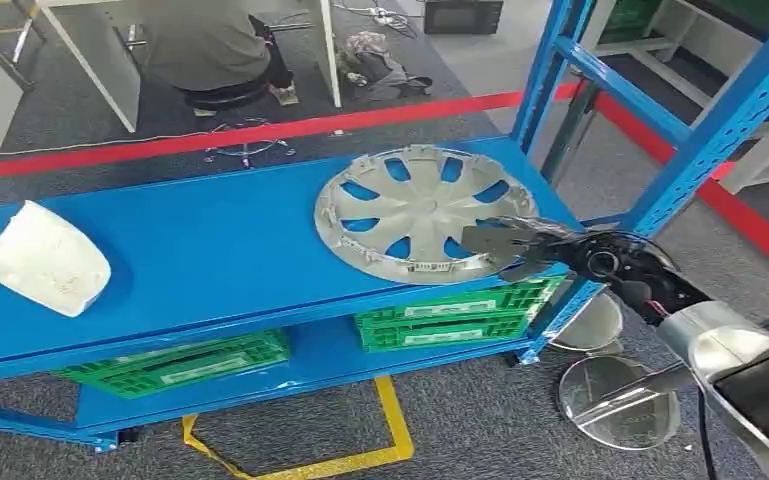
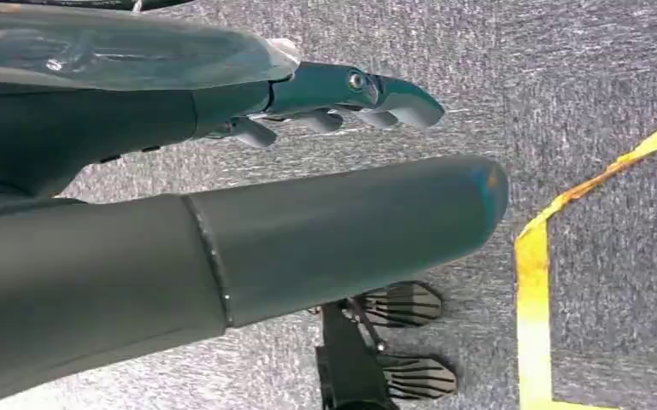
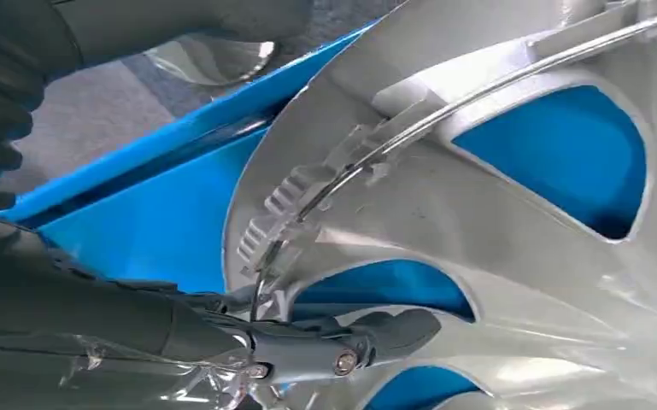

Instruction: Take the parts from the cabinet and place them on the table.

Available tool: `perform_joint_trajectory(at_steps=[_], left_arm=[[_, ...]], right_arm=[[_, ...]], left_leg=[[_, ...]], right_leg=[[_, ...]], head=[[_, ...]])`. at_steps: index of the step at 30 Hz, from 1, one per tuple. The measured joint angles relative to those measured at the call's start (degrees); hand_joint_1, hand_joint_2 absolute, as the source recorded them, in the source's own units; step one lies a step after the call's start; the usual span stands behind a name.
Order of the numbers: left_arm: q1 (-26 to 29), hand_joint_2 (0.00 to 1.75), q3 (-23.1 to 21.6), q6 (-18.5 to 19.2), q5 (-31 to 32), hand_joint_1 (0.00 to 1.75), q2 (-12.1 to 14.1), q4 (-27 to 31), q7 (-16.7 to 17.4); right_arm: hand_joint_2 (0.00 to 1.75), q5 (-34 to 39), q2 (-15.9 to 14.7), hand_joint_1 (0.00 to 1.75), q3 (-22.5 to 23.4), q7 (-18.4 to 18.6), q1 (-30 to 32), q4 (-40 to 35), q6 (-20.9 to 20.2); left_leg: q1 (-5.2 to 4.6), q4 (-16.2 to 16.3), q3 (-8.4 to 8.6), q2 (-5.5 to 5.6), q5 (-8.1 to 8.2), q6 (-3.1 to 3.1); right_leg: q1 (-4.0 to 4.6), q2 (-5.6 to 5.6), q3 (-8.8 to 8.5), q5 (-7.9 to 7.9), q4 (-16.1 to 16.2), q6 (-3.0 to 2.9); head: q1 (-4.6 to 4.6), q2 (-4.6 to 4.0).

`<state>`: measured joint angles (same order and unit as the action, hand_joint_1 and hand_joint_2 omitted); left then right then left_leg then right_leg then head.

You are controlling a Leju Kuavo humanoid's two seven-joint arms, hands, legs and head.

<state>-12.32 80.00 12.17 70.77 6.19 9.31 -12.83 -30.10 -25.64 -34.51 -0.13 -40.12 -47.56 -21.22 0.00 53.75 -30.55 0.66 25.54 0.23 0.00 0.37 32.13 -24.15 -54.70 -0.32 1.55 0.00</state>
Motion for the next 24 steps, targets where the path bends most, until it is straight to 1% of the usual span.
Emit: perform_joint_trajectory(at_steps=[2,6,8,10,14,18,22,24], left_arm=[[0.2,0.0,0.0,0.0,-0.3,0.0,0.0,0.0,0.0],[0.5,0.0,0.2,-0.1,-0.8,0.0,0.0,0.0,0.0],[0.5,0.0,0.4,-0.1,-0.9,0.0,0.1,0.0,0.0],[0.5,0.0,0.5,0.0,-0.9,0.0,0.2,0.0,0.0],[0.7,0.0,1.0,0.0,-1.0,0.0,0.3,0.0,0.0],[0.7,0.0,1.1,0.0,-1.0,0.0,0.3,0.0,-0.3],[0.7,0.0,1.2,0.4,-0.7,0.0,0.3,0.0,-0.4],[0.7,0.0,1.2,0.4,-0.7,0.0,0.3,0.0,-0.5]], right_arm=[[1.75,0.6,0.0,0.0,0.1,3.3,0.2,-2.8,-2.5],[1.75,3.4,-0.1,0.0,0.6,9.5,1.1,-10.8,-7.0],[1.75,5.1,-0.1,0.0,0.7,11.4,1.5,-14.8,-8.2],[1.75,6.3,-0.1,0.0,0.9,12.4,1.6,-18.6,-8.9],[1.75,7.1,-0.5,0.0,1.0,13.3,1.6,-23.8,-9.4],[1.75,7.6,-1.0,0.0,1.0,14.1,1.6,-27.5,-9.7],[1.75,10.3,-1.7,0.0,1.0,16.1,1.8,-31.0,-10.7],[1.75,10.6,-2.0,0.0,1.0,16.6,1.9,-32.4,-11.0]], left_leg=[[0.0,0.0,0.01,-0.01,0.0,0.0],[0.0,0.0,0.01,-0.03,0.0,0.0],[0.0,0.0,0.01,-0.04,0.0,-0.01],[0.0,0.0,0.01,-0.06,0.0,-0.01],[0.0,0.0,0.01,-0.05,0.0,-0.01],[0.0,0.0,0.01,-0.06,0.0,-0.01],[0.0,0.0,0.01,-0.06,0.0,0.0],[0.0,0.0,0.01,-0.06,0.0,-0.01]], right_leg=[[0.01,0.02,0.0,0.0,0.0,0.0],[0.02,0.05,0.03,0.0,0.0,0.0],[0.02,0.08,0.06,0.0,0.0,0.0],[0.03,0.09,0.07,-0.01,0.0,-0.01],[0.03,0.07,0.06,-0.01,0.0,-0.01],[0.01,0.07,0.05,0.0,0.0,0.0],[-0.02,0.07,0.05,0.0,0.0,0.0],[-0.02,0.08,0.05,0.0,0.0,0.0]], head=[[-0.04,0.0],[0.0,0.0],[0.0,0.0],[-0.02,0.0],[-0.02,0.0],[-0.02,0.0],[0.0,0.0],[0.0,0.0]])
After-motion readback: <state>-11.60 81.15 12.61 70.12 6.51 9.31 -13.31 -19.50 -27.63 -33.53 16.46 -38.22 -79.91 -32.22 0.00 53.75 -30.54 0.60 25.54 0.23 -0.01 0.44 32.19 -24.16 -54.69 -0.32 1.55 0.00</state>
